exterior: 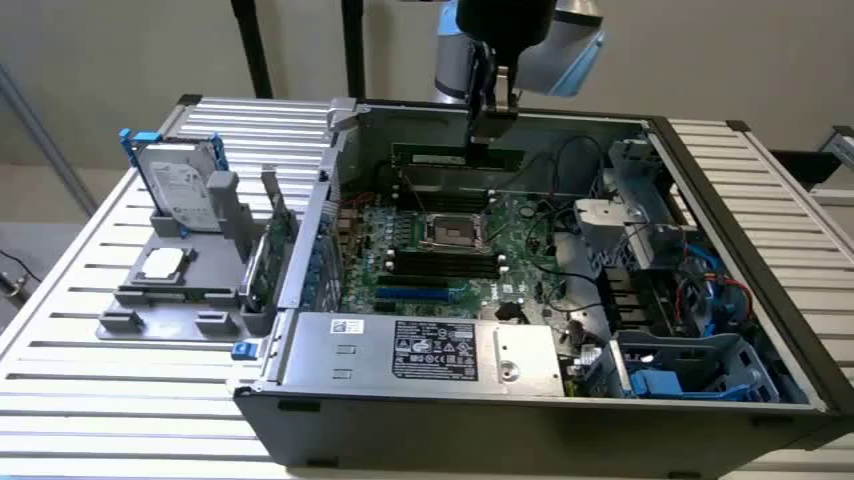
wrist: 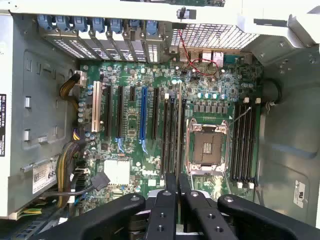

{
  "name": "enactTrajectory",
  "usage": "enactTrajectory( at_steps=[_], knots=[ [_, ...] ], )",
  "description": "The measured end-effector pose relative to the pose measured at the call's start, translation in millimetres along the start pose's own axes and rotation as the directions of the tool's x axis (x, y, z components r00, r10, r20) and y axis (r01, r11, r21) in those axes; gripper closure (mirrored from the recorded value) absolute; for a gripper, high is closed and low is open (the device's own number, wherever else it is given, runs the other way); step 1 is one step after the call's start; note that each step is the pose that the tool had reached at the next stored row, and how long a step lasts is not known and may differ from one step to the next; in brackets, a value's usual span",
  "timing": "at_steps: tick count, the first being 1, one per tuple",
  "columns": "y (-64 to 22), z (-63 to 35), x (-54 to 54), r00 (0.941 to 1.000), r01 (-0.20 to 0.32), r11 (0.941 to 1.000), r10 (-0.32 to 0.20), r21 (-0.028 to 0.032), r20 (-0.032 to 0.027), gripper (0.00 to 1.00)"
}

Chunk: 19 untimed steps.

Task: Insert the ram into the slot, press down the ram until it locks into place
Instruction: 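Insert the ram into the slot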

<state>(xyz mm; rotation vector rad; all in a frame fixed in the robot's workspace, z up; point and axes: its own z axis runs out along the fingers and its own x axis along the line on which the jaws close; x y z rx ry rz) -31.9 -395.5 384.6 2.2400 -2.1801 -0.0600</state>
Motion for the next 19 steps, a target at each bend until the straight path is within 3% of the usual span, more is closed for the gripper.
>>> enactTrajectory(
  at_steps=[13,19],
  knots=[
    [0.0,0.2,0.0,1.0,0.0,1.0,0.0,0.0009,-0.0003,0.87],
    [-0.4,10.1,0.2,1.0,0.0,1.0,0.0,0.0016,-0.001,0.87]
  ],
)
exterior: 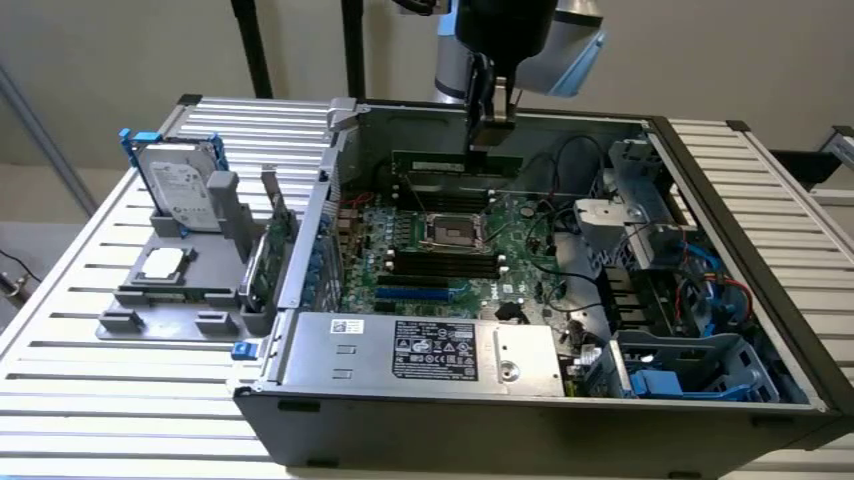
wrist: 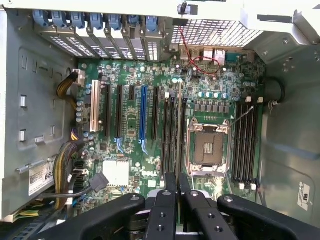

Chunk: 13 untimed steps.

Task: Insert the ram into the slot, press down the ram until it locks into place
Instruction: 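Insert the ram into the slot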

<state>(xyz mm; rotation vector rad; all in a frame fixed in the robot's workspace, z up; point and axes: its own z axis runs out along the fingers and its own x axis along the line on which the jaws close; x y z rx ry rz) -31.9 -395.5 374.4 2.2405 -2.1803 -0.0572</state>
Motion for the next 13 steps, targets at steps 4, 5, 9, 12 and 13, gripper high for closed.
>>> enactTrajectory(
  at_steps=[4,5,9,12,13],
  knots=[
    [-0.3,7.3,0.1,1.0,0.0,1.0,0.0,0.0,0.0,0.87],
    [-0.3,9.1,0.2,1.0,0.0,1.0,0.0,0.0,0.0,0.87],
    [-0.6,16.4,0.3,1.0,0.0,1.0,0.0,0.0,0.0001,0.87],
    [-0.8,21.9,0.4,1.0,0.0,1.0,0.0,0.0,0.0,0.87],
    [-0.9,23.7,0.4,1.0,0.0,1.0,0.0,0.0,0.0001,0.87]
  ],
)
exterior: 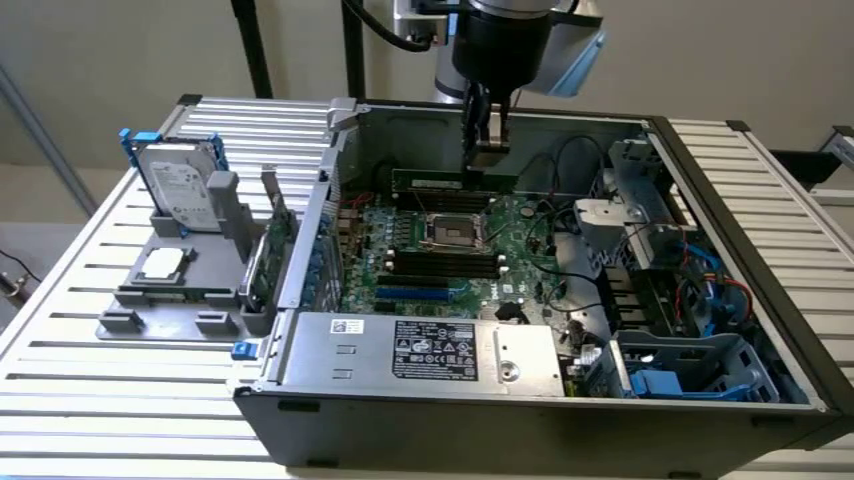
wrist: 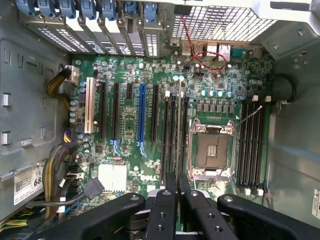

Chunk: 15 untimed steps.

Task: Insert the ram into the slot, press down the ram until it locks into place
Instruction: 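Insert the ram into the slot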

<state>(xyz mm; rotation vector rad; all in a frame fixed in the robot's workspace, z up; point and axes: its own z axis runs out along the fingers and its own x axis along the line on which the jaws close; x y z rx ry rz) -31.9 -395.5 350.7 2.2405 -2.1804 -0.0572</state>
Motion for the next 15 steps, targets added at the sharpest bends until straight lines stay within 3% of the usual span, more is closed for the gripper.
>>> enactTrajectory(
  at_steps=[15],
  knots=[
    [-1.0,27.3,0.4,1.0,0.0,1.0,0.0,0.0,0.0,0.87]
  ],
)
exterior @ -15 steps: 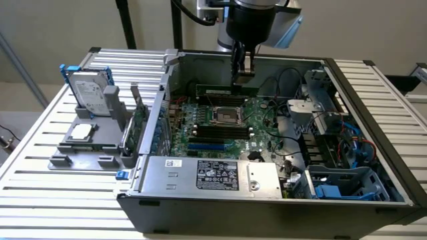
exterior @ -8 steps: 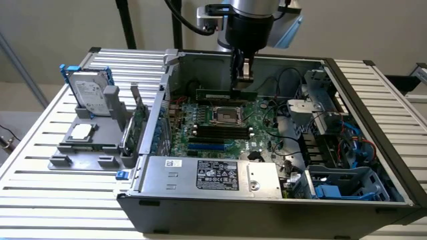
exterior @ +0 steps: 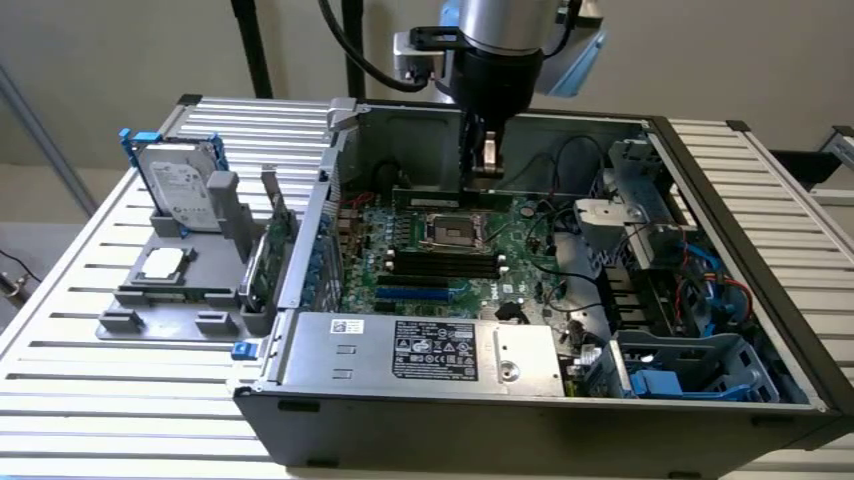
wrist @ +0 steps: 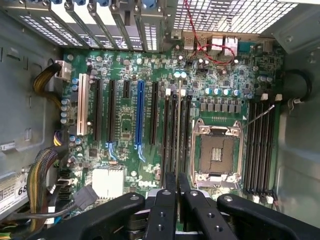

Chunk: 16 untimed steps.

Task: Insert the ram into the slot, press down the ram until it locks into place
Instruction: 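Insert the ram into the slot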

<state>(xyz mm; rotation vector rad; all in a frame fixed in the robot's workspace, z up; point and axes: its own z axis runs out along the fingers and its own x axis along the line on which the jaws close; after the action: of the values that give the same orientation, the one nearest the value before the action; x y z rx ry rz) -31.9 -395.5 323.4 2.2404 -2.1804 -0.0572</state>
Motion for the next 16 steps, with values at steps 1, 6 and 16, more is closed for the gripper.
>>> enactTrajectory(
  at_steps=[1,6,16],
  knots=[
    [-0.1,1.8,0.0,1.0,0.0,1.0,0.0,0.0,0.0,0.87],
    [-0.4,10.8,0.2,1.0,0.0,1.0,0.0,0.0,-0.0001,0.87],
    [-5.0,28.9,0.1,1.0,0.0,1.0,0.0,0.0,0.0,0.87]
  ],
)
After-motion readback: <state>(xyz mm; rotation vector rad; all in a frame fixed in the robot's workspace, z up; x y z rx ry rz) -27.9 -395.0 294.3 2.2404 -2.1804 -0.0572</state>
